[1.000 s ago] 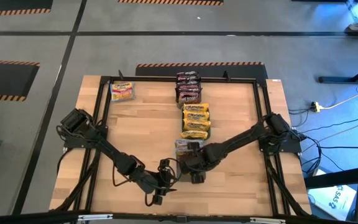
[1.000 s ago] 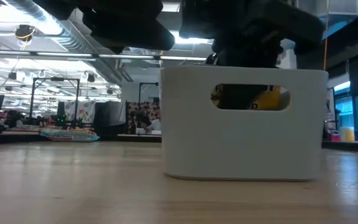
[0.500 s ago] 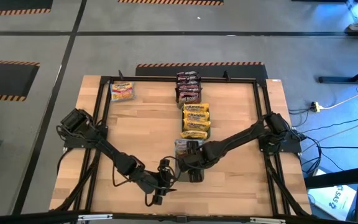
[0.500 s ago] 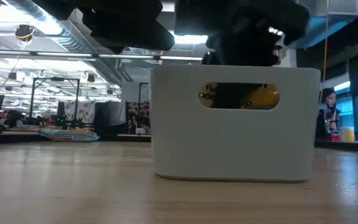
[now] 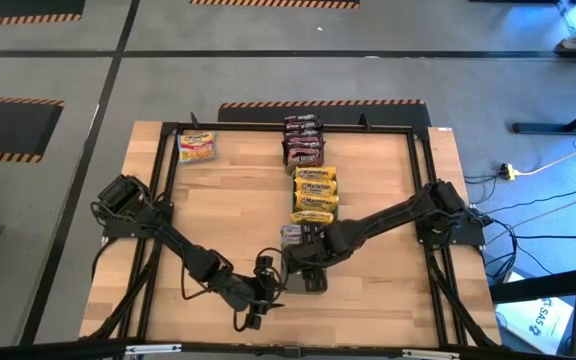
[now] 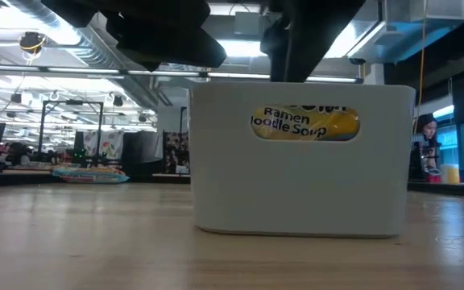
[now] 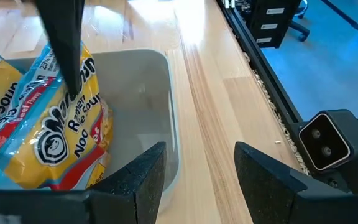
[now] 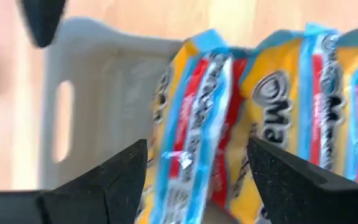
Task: Sort Maruchan noodles
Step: Put the blue noodle pack into the gray bin
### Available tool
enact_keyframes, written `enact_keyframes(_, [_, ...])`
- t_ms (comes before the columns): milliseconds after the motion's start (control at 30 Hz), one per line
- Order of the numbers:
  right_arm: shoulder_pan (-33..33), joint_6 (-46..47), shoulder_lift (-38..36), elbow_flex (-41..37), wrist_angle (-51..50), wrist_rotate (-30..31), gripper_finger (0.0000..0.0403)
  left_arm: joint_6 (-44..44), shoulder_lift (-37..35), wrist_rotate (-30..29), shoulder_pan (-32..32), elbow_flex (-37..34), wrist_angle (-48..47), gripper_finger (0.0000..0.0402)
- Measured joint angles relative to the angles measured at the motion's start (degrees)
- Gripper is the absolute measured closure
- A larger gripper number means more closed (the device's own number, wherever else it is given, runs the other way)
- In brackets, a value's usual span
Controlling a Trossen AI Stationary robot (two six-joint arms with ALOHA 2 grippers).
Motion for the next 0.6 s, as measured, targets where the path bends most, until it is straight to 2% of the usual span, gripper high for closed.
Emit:
enact_keyframes(100, [0.02, 0.92, -0.42, 0.62, -2.23, -4.35, 0.0141, -1.44, 0.00, 0.46, 0.25, 0.00, 0.02, 0.0216])
enact_keyframes(200, [0.98, 2.13, -1.17, 0.59, -4.67, -4.59, 0.0141, -1.53, 0.00, 1.84, 0.44, 0.00, -0.04, 0.0216])
enact_keyframes(367, [4.66, 0.55, -4.64, 0.59, -4.15, -1.34, 0.0141, -1.18, -2.87, 1.58, 0.00, 0.05, -4.41, 0.0216])
enact_keyframes(500, [8.02, 0.70, -8.73, -0.58, -3.29, 5.44, 0.0141, 0.42, -7.90, -0.07, 0.06, 0.09, -13.86, 0.0219])
enact_keyframes(600, [9.01, 0.39, -13.02, -4.98, -0.52, 9.12, 0.0141, 3.25, -11.92, -0.18, 0.86, 0.09, -21.41, 0.0220])
